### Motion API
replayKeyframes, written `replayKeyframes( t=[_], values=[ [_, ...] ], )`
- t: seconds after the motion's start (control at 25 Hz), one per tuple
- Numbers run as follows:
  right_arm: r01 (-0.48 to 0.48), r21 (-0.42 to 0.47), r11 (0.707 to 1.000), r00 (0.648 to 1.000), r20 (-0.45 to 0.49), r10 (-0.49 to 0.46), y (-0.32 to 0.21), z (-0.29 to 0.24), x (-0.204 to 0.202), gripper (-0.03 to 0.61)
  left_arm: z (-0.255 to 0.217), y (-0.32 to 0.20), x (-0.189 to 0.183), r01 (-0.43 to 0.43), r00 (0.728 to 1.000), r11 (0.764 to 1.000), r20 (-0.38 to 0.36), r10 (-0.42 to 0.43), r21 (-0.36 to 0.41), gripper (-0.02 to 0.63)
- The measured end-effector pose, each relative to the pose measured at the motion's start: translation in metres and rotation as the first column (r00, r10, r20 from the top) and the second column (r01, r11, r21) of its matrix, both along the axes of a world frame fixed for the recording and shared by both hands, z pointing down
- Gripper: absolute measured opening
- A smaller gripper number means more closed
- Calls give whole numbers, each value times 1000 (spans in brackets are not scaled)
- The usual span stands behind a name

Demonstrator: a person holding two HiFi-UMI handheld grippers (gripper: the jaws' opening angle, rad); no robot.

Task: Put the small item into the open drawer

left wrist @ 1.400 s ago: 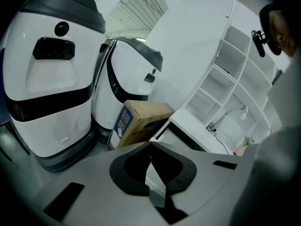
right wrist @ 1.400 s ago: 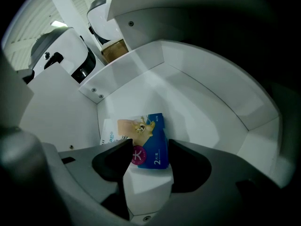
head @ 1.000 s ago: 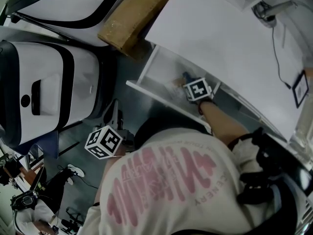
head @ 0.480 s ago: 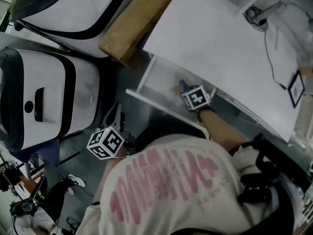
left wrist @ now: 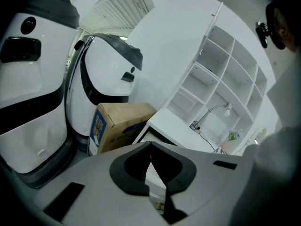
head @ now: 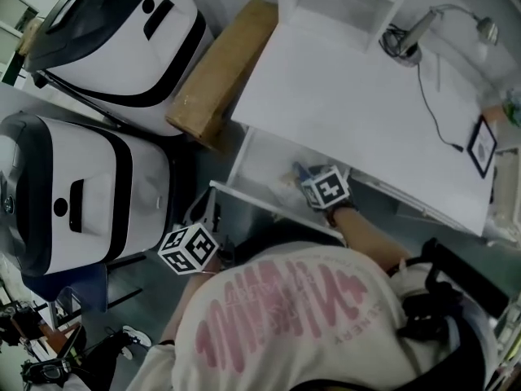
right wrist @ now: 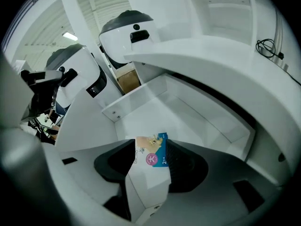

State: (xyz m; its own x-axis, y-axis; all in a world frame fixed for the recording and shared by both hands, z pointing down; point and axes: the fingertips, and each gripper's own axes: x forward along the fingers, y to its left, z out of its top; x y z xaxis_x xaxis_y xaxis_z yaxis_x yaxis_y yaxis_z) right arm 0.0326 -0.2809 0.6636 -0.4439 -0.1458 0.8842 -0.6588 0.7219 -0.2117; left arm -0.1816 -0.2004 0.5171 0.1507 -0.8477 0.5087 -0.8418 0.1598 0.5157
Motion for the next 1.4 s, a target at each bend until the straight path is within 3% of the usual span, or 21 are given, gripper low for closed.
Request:
replayKeyframes(
  t=[0.24,0.56,0.92,1.08,1.4],
  values=[
    [-24,-32,999,997,73,26,11,-24,-2,175,-12,-20,12,-55,998,998,-3,55,40,29],
    [-76,37,996,986,149,69,14,-82,-13,130,-39,-32,14,-103,995,991,-9,104,80,29],
    [-226,114,967,930,320,179,16,-164,-27,51,-84,-30,11,-200,980,965,14,201,171,29],
    [-282,161,946,897,393,201,19,-202,-30,49,-108,-29,9,-229,973,947,46,224,224,31],
    [-424,264,866,810,539,233,34,-279,-21,46,-148,-8,19,-279,960,913,99,262,297,29]
  ],
)
